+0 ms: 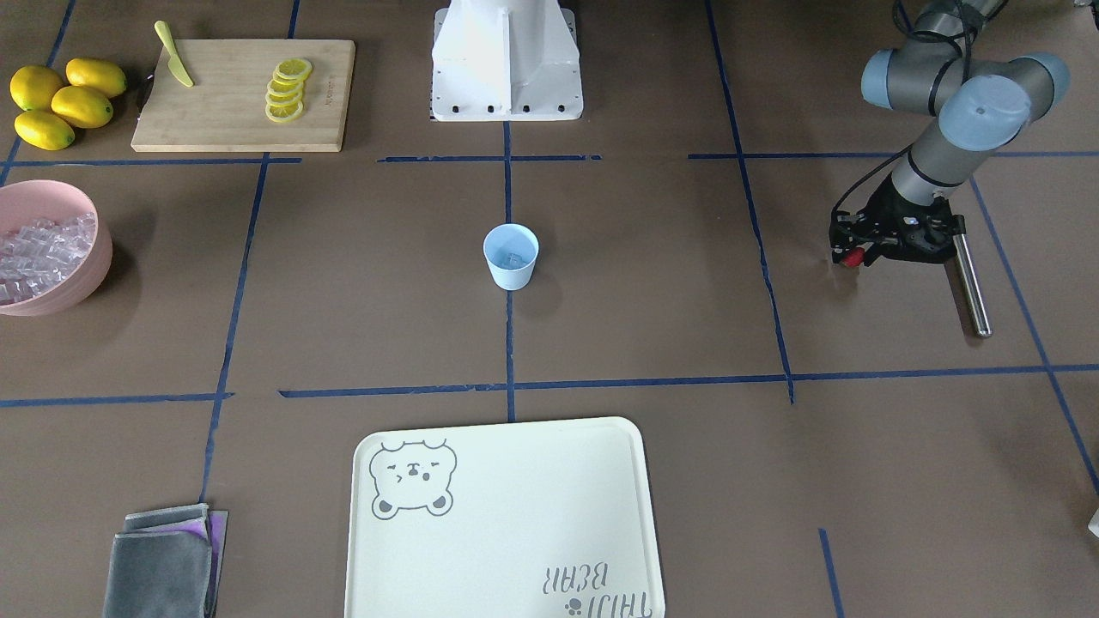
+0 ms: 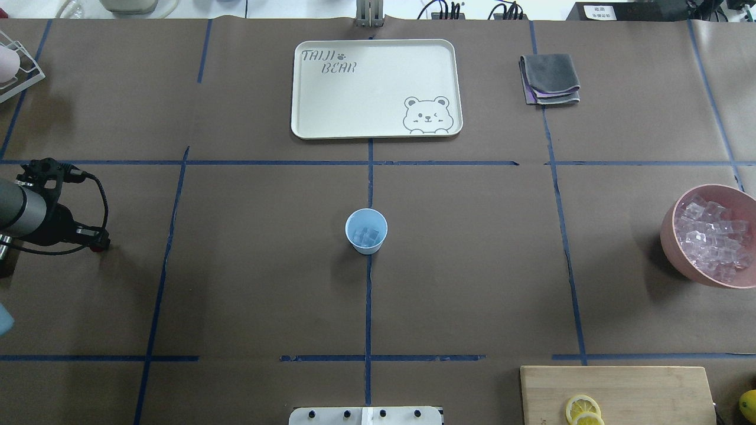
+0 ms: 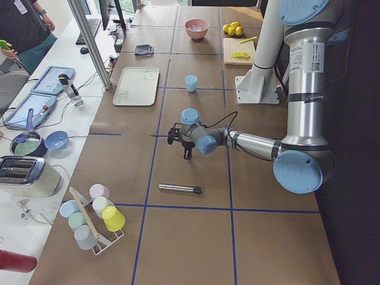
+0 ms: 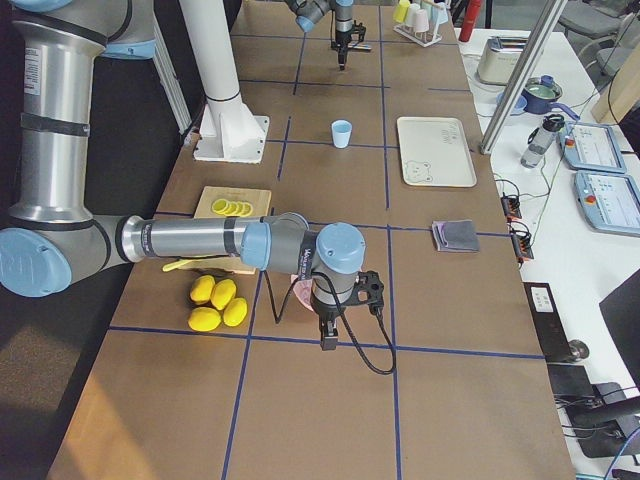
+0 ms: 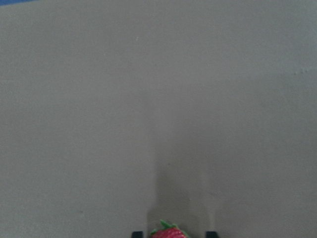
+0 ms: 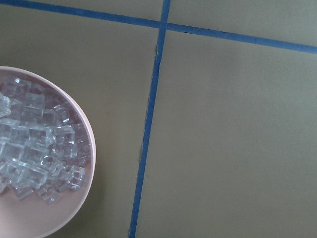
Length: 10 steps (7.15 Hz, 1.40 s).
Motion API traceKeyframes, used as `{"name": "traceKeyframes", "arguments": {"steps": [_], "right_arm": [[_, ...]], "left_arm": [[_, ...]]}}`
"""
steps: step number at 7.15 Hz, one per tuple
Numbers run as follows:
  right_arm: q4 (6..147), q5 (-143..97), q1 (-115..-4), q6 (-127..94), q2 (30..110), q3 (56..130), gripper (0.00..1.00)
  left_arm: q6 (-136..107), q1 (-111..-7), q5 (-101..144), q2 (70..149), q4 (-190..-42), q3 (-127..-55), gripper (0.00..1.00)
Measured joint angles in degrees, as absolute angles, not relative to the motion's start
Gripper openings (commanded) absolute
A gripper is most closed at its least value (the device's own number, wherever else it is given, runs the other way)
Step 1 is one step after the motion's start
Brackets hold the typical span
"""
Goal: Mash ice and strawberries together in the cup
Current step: 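Carry the strawberry with the left gripper over the cup and release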
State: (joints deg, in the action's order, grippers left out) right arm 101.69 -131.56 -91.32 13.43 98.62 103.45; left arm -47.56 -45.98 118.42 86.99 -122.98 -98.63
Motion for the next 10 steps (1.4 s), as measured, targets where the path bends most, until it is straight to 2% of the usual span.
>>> {"name": "traceKeyframes", "arguments": {"steps": [2,3,4,6,8,10], "right_arm": [[101.7,-131.6,-91.3,13.4,98.6,103.4,1.0],[101.7,-131.6,-91.3,13.4,98.6,103.4,1.0],[101.7,-131.5,-91.3,13.4,98.6,103.4,1.0],[101.7,-131.5,-91.3,13.1,98.6,103.4,1.0],[101.7,-131.5,-91.3,12.4,98.6,103.5,1.0],[101.7,-131.4,-91.3,12.2,98.6,103.5,1.0]], "left_arm": [[-47.5,-46.6,120.1,87.8,-118.3,-102.5,0.0],[-47.7,-46.8,120.6,90.2,-111.0,-106.5,0.0],[-48.0,-47.0,120.7,94.5,-101.4,-110.9,0.0],[-52.8,-46.4,120.6,105.8,-86.5,-114.8,0.0],[-66.4,-40.9,119.2,118.9,-79.0,-113.5,0.0],[-78.4,-34.3,113.7,130.8,-77.2,-106.3,0.0]]}}
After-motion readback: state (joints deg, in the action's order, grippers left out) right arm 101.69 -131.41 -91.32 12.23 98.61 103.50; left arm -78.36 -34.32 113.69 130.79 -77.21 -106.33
